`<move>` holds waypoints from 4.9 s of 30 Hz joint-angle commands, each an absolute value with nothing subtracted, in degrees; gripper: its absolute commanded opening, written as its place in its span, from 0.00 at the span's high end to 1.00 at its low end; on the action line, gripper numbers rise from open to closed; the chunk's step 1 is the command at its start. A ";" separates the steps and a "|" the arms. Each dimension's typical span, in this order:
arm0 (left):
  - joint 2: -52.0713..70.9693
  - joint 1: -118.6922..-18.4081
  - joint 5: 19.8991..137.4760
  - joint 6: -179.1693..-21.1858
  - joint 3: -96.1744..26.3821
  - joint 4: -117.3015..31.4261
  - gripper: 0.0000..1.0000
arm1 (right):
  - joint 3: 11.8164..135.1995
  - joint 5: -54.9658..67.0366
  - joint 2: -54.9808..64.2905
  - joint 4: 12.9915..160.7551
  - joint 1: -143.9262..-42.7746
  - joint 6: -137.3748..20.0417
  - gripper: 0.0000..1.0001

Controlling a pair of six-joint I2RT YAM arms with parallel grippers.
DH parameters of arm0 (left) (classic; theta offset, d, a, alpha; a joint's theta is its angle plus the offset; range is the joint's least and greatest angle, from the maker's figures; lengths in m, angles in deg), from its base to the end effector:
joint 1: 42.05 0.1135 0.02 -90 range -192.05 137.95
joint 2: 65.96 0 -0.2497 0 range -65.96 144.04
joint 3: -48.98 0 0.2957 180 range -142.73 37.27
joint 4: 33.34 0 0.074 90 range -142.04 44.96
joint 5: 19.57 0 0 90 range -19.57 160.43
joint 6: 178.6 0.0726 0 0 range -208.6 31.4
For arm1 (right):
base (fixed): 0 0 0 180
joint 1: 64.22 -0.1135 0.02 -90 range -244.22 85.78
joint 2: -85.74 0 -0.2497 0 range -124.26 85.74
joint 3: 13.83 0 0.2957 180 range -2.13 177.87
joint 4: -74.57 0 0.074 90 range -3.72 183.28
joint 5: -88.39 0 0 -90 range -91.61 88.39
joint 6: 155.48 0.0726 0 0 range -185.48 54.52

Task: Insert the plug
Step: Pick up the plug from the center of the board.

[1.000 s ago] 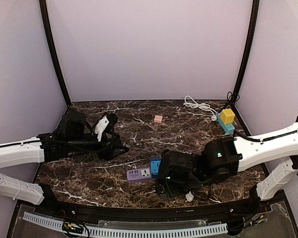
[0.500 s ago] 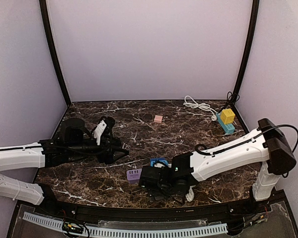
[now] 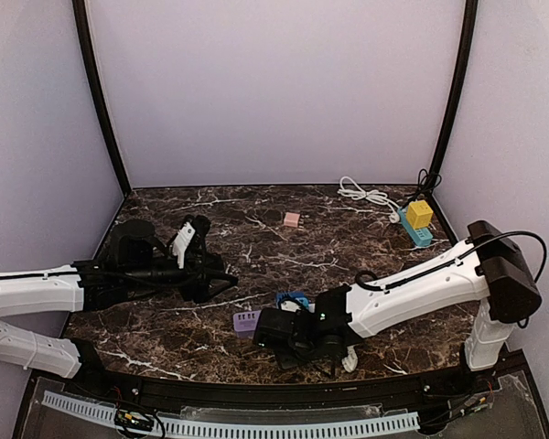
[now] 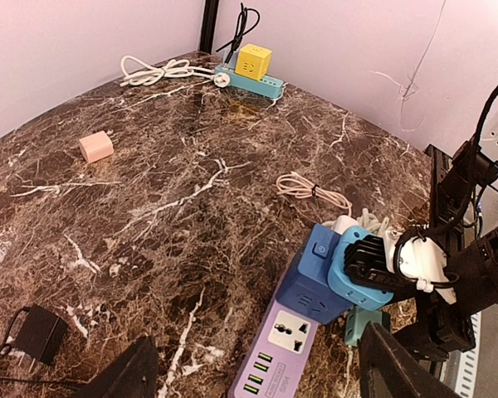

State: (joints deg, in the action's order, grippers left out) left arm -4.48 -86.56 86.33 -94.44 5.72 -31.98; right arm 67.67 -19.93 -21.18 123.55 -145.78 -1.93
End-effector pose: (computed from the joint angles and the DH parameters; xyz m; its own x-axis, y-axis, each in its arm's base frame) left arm 0.2138 -0.2380 0.1987 -0.2934 0.1512 -0.9440 0.8357 0.5201 -0.1764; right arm 0.0810 0.3905 0.0878 -0.8926 -0.2248 -0.3908 -0.2862 0.9523 0.1059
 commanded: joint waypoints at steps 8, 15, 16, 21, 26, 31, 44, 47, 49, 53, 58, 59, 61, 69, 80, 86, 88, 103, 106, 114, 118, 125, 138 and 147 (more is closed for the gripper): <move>-5.52 -86.46 87.23 -94.79 7.15 -29.78 0.25 | 64.77 -27.22 -24.83 127.03 -152.03 2.89 0.28; -5.40 -86.51 87.69 -94.95 7.21 -29.09 0.25 | 62.10 -31.93 -24.30 125.04 -153.51 5.60 0.25; -5.40 -86.47 87.67 -94.93 7.21 -29.07 0.25 | 61.59 -32.61 -24.14 124.73 -153.52 5.92 0.26; -5.27 -86.52 87.72 -94.71 7.04 -28.84 0.25 | 63.83 -38.28 -20.56 124.18 -154.83 0.17 0.14; -5.49 -86.51 87.72 -94.87 8.03 -27.78 0.25 | 54.69 -45.58 -15.59 114.81 -158.38 4.05 0.05; -2.99 -86.51 87.60 -95.67 7.65 -25.46 0.25 | 49.94 -43.40 -18.05 105.79 -158.27 -0.71 0.06; -0.24 -88.62 86.62 -96.33 7.57 -24.01 0.25 | 48.45 -40.27 -22.20 98.17 -158.40 -1.77 0.14; -0.57 -88.59 86.51 -96.19 7.65 -23.81 0.25 | 46.25 -41.11 -21.84 98.49 -158.10 1.47 0.26; -0.71 -88.61 86.54 -96.16 7.75 -23.71 0.26 | 45.06 -41.07 -21.68 98.53 -158.09 2.74 0.35; -0.58 -88.92 87.19 -95.68 7.88 -23.68 0.26 | 44.48 -41.02 -21.62 98.22 -157.93 1.76 0.42; -0.20 -89.68 87.93 -94.54 8.00 -23.59 0.26 | 41.36 -37.73 -20.84 89.59 -156.80 -4.58 0.40; -0.12 -89.86 87.97 -94.43 8.00 -23.42 0.26 | 41.16 -37.24 -20.86 88.49 -156.47 -5.31 0.40; -0.19 -90.14 88.07 -93.98 8.08 -23.16 0.26 | 41.28 -36.39 -21.20 87.76 -155.98 -6.77 0.45; -1.49 -90.71 89.81 -92.99 8.60 -23.91 0.28 | 41.78 -32.54 -19.33 87.78 -156.50 -12.02 1.00; -4.99 -90.70 97.41 -104.32 7.99 -27.56 0.30 | 50.40 -30.50 -10.70 94.26 -163.23 -30.40 1.00; -4.82 -90.64 108.04 -107.64 2.64 -27.92 0.27 | 52.41 -43.31 0.05 90.15 -162.69 -48.58 1.00; -4.19 -90.58 110.51 -109.46 0.34 -27.78 0.26 | 51.81 -46.43 2.40 84.66 -161.56 -57.14 1.00; 0.84 -90.52 110.76 -118.75 -9.82 -29.14 0.33 | 49.40 -39.89 6.26 56.08 -152.23 -89.22 1.00; 1.23 -90.56 109.55 -119.43 -10.19 -28.95 0.39 | 49.98 -38.14 5.76 57.21 -152.28 -89.45 1.00; 0.94 -91.16 113.21 -115.76 -9.34 -28.70 0.98 | 49.25 -37.98 7.20 57.42 -152.16 -91.20 1.00; 0.53 -91.26 113.34 -113.52 -7.62 -27.90 0.99 | 49.71 -38.33 7.67 59.56 -151.88 -90.37 0.96; -1.53 -90.66 101.16 -104.98 -6.41 -32.53 0.99 | 56.11 -44.06 10.39 82.41 -148.33 -63.40 0.01; -5.77 -89.41 111.62 -71.79 -7.57 -43.63 0.99 | 57.99 -17.72 20.33 104.47 -143.87 -46.99 0.03; -5.13 -90.68 112.87 -58.02 -14.29 -55.63 1.00 | 60.10 5.63 18.38 99.69 -137.29 -64.61 0.08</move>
State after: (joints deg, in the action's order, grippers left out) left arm -4.18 -89.62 109.98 -63.84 -12.97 -51.04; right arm 58.01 -8.92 21.66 102.94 -141.67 -56.79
